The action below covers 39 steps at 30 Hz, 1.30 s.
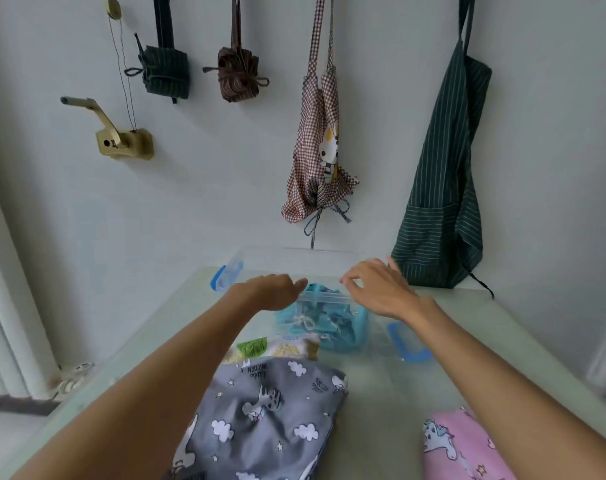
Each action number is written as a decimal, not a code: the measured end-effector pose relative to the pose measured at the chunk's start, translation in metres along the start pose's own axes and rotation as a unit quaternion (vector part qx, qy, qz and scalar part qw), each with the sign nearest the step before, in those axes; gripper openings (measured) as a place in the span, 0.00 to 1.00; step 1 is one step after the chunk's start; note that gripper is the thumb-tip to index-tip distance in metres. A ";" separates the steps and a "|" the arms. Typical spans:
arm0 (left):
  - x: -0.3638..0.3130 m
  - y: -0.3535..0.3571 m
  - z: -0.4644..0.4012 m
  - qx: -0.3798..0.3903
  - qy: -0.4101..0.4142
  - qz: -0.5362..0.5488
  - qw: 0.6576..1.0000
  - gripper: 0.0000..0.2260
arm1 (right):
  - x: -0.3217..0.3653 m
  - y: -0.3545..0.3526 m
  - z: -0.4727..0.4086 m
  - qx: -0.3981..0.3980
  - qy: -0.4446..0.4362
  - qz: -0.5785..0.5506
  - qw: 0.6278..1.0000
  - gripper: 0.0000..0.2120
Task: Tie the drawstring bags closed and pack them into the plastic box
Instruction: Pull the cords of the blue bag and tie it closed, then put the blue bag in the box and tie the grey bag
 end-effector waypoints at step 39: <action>0.003 0.020 0.132 -0.134 -0.014 0.118 0.984 0.27 | -0.007 0.000 0.125 -0.059 0.243 -0.282 0.926 0.29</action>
Point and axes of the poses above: each hand's wrist, its own z-axis away from the middle knuckle, its own y-axis out of the palm, x = y × z, the point moved 8 cm from there along -z, towards the middle knuckle, and after that the axes turned 4 degrees about -x, right-handed, at the moved point
